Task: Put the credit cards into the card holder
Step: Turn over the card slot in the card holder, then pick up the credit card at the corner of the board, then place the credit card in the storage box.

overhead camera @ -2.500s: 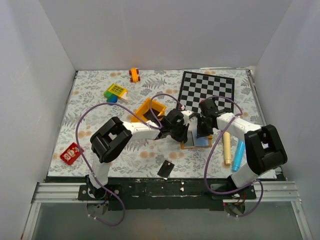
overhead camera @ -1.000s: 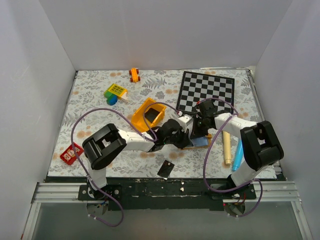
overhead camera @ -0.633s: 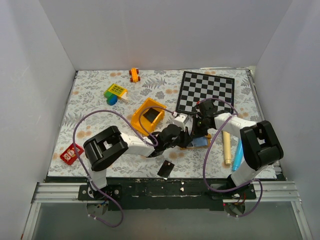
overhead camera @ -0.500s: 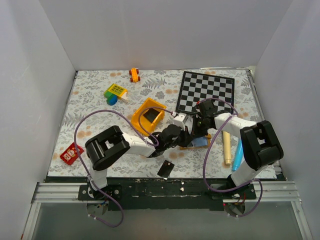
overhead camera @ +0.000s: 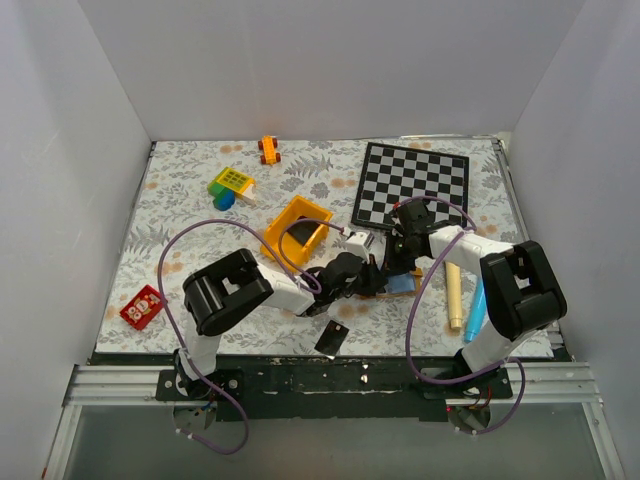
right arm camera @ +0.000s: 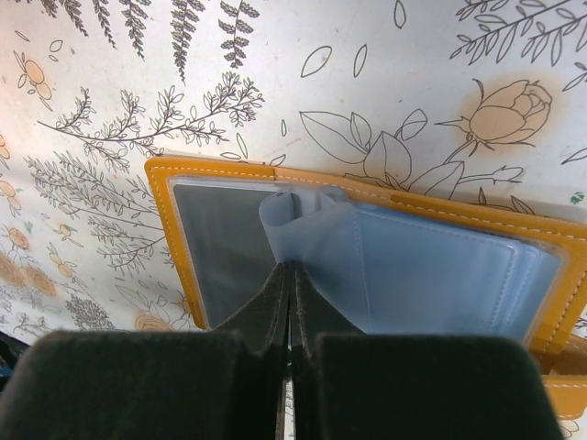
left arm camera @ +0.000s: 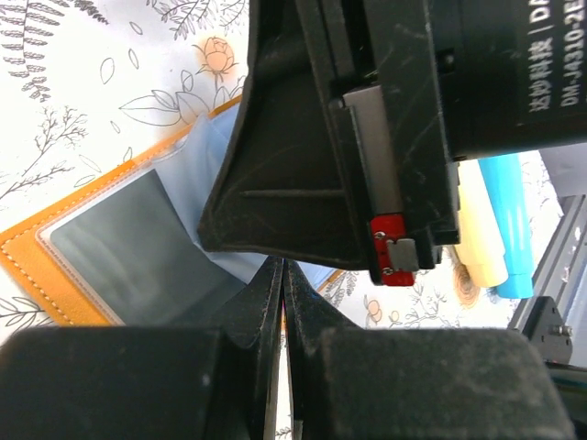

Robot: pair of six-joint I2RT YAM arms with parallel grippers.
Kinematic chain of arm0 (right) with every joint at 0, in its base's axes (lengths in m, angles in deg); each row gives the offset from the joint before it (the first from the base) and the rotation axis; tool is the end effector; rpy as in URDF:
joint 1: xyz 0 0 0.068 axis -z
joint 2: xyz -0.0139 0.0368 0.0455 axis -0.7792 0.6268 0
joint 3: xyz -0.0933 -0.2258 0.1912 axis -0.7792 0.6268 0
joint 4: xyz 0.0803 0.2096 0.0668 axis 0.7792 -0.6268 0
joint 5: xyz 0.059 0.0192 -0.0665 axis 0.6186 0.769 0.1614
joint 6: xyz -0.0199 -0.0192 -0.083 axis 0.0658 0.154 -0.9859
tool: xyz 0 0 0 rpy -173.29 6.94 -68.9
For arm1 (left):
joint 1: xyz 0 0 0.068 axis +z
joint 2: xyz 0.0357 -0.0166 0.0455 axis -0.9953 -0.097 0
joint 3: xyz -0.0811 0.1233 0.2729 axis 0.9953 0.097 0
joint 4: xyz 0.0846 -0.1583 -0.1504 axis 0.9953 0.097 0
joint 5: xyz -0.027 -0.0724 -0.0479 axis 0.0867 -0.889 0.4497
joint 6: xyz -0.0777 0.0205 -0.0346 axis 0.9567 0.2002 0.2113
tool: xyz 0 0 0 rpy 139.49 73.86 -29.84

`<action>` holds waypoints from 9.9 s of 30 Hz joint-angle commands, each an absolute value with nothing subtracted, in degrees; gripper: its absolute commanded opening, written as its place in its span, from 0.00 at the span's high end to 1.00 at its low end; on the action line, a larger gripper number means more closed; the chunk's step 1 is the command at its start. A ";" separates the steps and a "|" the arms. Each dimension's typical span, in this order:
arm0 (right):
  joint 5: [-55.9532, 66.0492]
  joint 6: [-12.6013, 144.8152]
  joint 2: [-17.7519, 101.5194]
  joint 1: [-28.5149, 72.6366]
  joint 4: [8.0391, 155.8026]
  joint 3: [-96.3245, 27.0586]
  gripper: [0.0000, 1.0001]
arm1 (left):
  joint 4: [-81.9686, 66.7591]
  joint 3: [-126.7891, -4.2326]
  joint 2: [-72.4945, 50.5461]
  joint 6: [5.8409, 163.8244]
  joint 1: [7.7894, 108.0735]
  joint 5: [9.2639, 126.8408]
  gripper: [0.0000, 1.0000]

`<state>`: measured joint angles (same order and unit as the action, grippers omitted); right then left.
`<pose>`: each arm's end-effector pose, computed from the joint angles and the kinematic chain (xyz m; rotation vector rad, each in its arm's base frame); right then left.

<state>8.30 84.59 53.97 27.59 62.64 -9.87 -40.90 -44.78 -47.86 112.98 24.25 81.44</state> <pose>0.2753 0.1361 0.1820 -0.0240 2.7314 0.5170 0.2193 -0.3685 0.1693 0.3243 2.1414 -0.9844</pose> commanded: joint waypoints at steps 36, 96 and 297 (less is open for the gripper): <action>-6.03 86.01 48.60 28.69 57.29 -7.69 0.99 | -31.34 -49.77 -50.18 113.77 24.14 82.20 1.00; 18.51 80.65 53.35 26.32 60.10 -13.75 0.99 | -24.40 -38.08 -26.27 110.34 28.97 93.98 1.00; 6.99 75.38 73.29 14.27 57.65 -59.62 0.99 | -10.50 -42.22 -28.82 111.75 69.58 79.84 0.89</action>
